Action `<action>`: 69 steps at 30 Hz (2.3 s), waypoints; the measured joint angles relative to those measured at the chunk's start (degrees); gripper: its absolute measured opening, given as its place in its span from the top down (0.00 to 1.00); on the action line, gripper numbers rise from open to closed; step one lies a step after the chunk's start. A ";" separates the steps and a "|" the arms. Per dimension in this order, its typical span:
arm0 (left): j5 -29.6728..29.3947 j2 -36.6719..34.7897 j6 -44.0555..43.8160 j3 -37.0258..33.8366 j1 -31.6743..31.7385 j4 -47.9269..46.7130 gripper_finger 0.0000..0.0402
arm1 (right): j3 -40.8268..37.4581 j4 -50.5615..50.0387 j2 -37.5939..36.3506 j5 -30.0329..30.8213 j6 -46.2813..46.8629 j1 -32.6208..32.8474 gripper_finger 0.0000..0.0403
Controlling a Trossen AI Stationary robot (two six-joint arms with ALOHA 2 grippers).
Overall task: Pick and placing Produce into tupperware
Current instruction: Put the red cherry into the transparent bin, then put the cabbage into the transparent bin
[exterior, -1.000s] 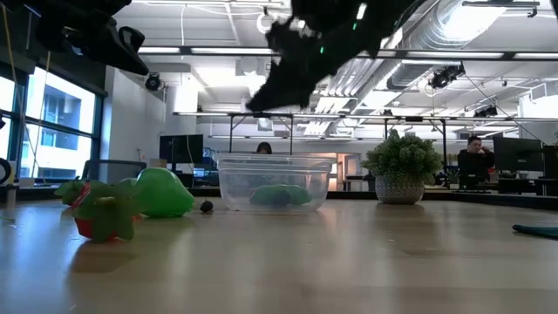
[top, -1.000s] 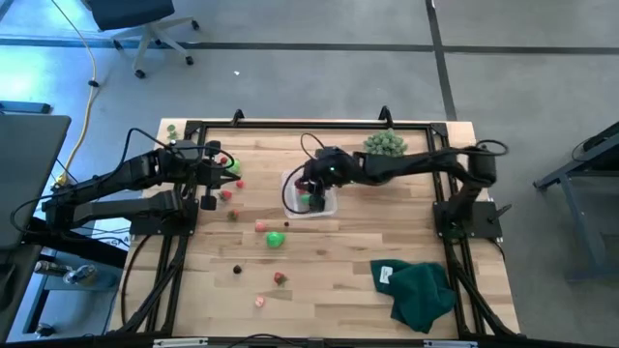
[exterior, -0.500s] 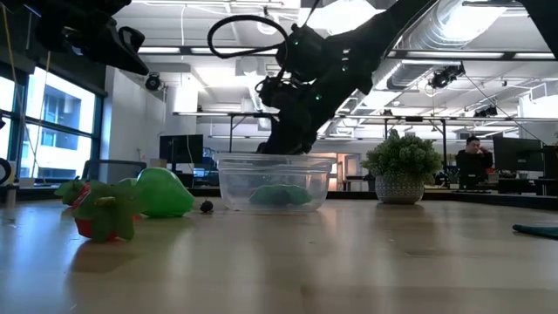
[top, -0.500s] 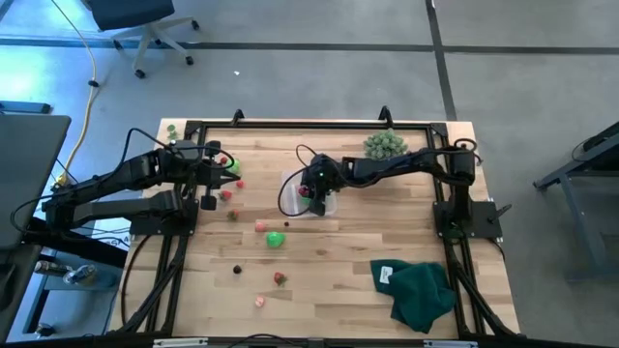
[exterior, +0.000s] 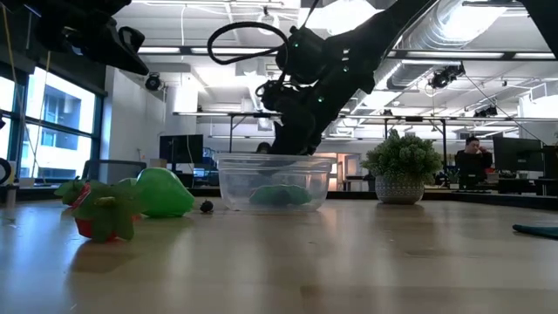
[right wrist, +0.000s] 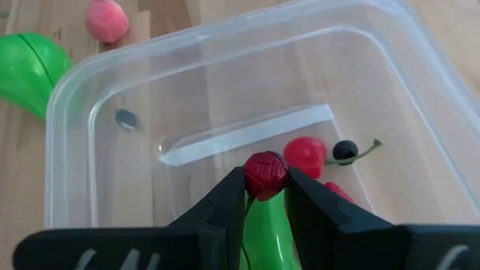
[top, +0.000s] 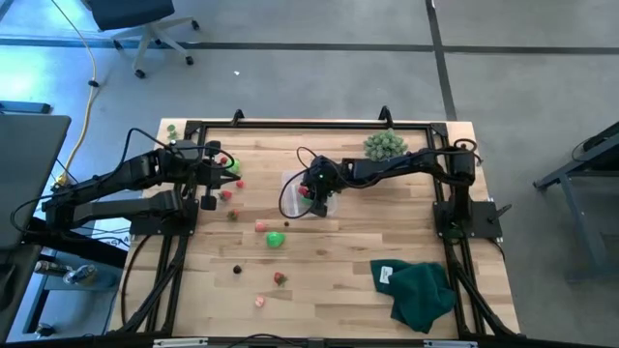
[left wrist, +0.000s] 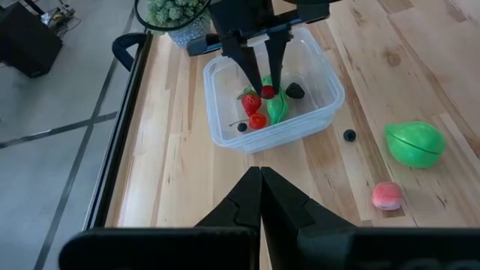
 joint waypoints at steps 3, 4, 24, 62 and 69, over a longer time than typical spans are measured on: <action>0.00 -0.01 0.00 0.00 0.02 0.00 1.00 | 0.00 -0.29 0.04 0.27 -0.11 0.00 0.81; -0.01 0.00 0.02 0.00 0.00 0.00 1.00 | 0.00 -0.29 0.24 0.85 -0.13 0.00 0.81; 0.00 -0.01 0.00 0.00 0.00 0.00 1.00 | -0.02 -0.37 0.75 1.33 -0.15 -1.21 0.80; -0.02 0.01 0.01 0.02 0.02 0.02 1.00 | -7.74 -5.72 -28.71 -2.06 -3.02 1.34 0.88; -0.01 0.01 0.01 0.00 0.02 0.00 1.00 | -19.59 -3.55 -42.06 1.73 -3.45 1.77 0.99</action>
